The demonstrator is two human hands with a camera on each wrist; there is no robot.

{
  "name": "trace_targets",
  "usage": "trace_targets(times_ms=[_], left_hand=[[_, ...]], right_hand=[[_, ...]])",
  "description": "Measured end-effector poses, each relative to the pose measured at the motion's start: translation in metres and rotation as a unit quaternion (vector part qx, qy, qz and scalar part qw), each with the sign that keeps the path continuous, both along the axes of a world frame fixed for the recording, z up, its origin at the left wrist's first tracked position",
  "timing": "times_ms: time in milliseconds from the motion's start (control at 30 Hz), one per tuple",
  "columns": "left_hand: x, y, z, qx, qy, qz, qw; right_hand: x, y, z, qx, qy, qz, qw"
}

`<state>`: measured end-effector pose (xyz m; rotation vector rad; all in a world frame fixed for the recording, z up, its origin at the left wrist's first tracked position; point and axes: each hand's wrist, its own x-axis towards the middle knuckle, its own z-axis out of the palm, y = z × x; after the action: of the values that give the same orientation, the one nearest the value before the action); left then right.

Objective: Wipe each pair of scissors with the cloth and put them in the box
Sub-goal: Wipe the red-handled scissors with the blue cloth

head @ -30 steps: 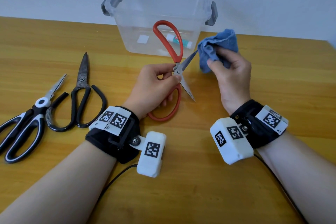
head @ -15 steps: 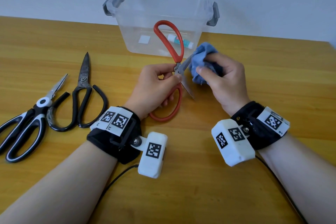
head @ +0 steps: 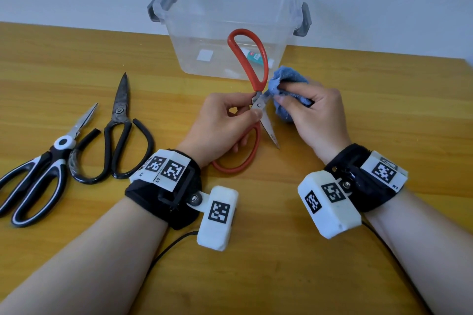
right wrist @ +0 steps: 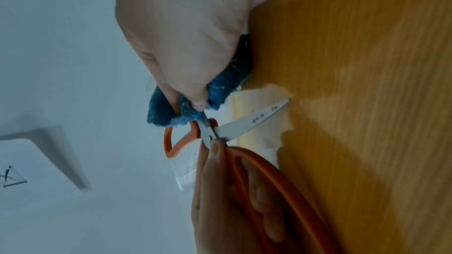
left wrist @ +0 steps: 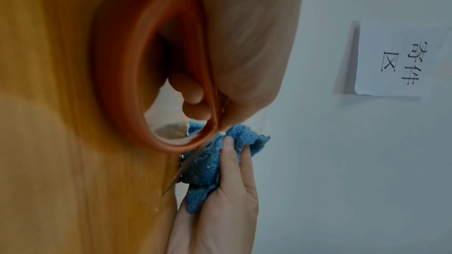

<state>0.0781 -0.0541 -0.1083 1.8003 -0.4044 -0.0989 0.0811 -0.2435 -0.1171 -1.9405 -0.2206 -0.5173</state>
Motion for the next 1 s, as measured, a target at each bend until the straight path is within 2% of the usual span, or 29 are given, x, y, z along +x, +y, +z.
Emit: trace_targets(times_ms=[67, 200, 267, 367, 400, 433, 533, 600, 667, 733, 833, 933, 1000], left_hand=[[0.0, 0.0, 0.0, 0.004, -0.004, 0.004, 1.0], [0.001, 0.0, 0.0, 0.005, -0.01, 0.002, 1.0], [0.0, 0.001, 0.0, 0.003, -0.006, -0.003, 1.0], [-0.001, 0.001, 0.0, 0.005, 0.003, -0.008, 1.0], [-0.001, 0.0, 0.0, 0.007, 0.003, -0.007, 1.0], [-0.001, 0.0, 0.0, 0.007, 0.001, -0.006, 1.0], [-0.001, -0.001, 0.002, 0.004, -0.006, -0.009, 1.0], [-0.001, 0.0, 0.002, 0.003, -0.004, -0.014, 1.0], [-0.001, 0.002, 0.001, 0.002, 0.001, -0.014, 1.0], [-0.001, 0.002, 0.001, 0.004, 0.006, -0.013, 1.0], [-0.002, 0.001, 0.001, 0.005, 0.006, -0.005, 1.0], [-0.001, 0.0, 0.0, 0.004, 0.005, 0.008, 1.0], [0.001, 0.001, -0.001, 0.007, 0.005, 0.013, 1.0]], right_hand=[[-0.001, -0.001, 0.001, 0.018, 0.007, 0.013, 1.0], [-0.006, 0.002, 0.003, -0.035, 0.021, 0.099, 0.994], [-0.004, 0.001, 0.003, -0.02, 0.015, 0.064, 0.998], [-0.001, -0.003, 0.003, 0.047, 0.0, -0.036, 0.998], [-0.001, -0.004, 0.003, 0.064, -0.003, -0.042, 0.997], [-0.001, -0.004, 0.003, 0.064, -0.001, -0.028, 0.998], [-0.006, -0.001, 0.003, -0.019, 0.015, 0.07, 0.997], [-0.006, 0.001, 0.004, -0.029, 0.021, 0.09, 0.995], [-0.004, 0.001, 0.004, -0.005, 0.021, 0.05, 0.999], [-0.001, -0.002, 0.002, 0.036, 0.02, -0.026, 0.999], [0.006, -0.007, -0.001, 0.107, 0.028, -0.104, 0.988], [0.006, -0.006, 0.0, 0.149, 0.022, -0.109, 0.983], [0.001, -0.005, 0.002, 0.137, 0.018, -0.071, 0.988]])
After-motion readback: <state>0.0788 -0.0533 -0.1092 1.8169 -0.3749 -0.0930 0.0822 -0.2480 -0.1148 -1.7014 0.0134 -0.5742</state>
